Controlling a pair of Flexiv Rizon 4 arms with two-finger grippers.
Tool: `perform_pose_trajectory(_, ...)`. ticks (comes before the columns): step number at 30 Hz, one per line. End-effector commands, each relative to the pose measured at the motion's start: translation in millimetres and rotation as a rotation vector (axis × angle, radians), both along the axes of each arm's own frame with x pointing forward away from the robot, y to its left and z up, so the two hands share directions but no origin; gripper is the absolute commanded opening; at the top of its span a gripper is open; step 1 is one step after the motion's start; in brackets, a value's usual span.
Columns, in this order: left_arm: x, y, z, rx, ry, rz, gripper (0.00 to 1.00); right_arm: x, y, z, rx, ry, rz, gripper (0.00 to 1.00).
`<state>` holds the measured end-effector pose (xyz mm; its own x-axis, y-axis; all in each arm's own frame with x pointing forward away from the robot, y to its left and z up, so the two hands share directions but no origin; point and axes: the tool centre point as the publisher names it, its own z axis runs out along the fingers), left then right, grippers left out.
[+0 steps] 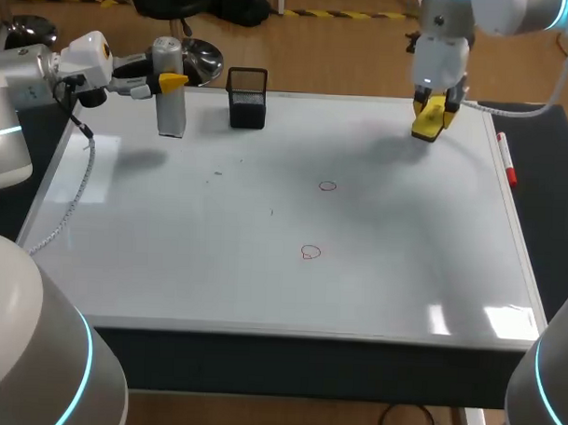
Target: Pick up the inspection probe, press it on each red-marked spot on the whiteboard one by one, put down the probe, pick up the eraser, and wipe off all the red marks.
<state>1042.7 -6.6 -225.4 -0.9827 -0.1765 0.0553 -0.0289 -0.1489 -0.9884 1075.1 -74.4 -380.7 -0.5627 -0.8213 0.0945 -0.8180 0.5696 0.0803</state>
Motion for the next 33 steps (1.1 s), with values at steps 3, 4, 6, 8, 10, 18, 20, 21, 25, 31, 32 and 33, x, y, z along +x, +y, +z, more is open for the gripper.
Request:
perform_pose_trajectory(3,-1.5,-0.4,1.6,0.001,-0.001,0.004,0.0,-0.4,-0.9,1.6,-0.003,-0.001,0.002,0.0)
perform_pose_trajectory(4,-1.5,-0.4,1.6,0.001,-0.001,0.004,0.0,-0.4,-0.9,1.6,-0.003,-0.001,0.002,0.0)
perform_pose_trajectory(6,-1.5,-0.4,1.6,0.001,-0.001,0.004,0.0,-0.4,-0.9,1.6,-0.003,-0.001,0.002,0.0)
perform_pose_trajectory(8,-3.8,-4.2,3.7,0.004,-0.01,-0.008,0.0,-0.4,-0.9,1.6,-0.003,-0.001,0.002,0.0)
perform_pose_trajectory(10,-13.2,-19.9,9.4,0.002,-0.033,-0.044,0.0,-0.4,-0.9,1.6,-0.003,-0.001,0.002,0.0)
perform_pose_trajectory(18,-45.1,-85.6,20.1,-0.033,-0.066,-0.188,0.0,-0.4,-0.9,1.6,-0.003,-0.001,0.002,0.0)
perform_pose_trajectory(20,-52.5,-103.0,22.8,-0.041,-0.069,-0.225,0.0,-0.4,-0.9,1.6,-0.003,-0.001,0.002,0.0)
perform_pose_trajectory(21,-55.9,-111.0,24.0,-0.043,-0.072,-0.24,0.0,-0.4,-0.9,1.6,-0.003,-0.001,0.002,0.0)
perform_pose_trajectory(25,-70.1,-142.6,26.2,-0.066,-0.071,-0.327,0.0,-0.4,-0.9,1.6,-0.003,-0.001,0.002,0.0)
perform_pose_trajectory(31,-89.5,-183.6,21.8,-0.077,-0.068,-0.424,0.0,-0.4,-0.9,1.6,-0.003,-0.001,0.002,0.0)
perform_pose_trajectory(32,-91.8,-189.0,20.2,-0.074,-0.066,-0.427,0.0,-0.4,-0.9,1.6,-0.003,-0.001,0.002,0.0)
perform_pose_trajectory(33,-94.1,-194.6,18.4,-0.083,-0.059,-0.438,0.0,-0.4,-0.9,1.6,-0.003,-0.001,0.002,0.0)
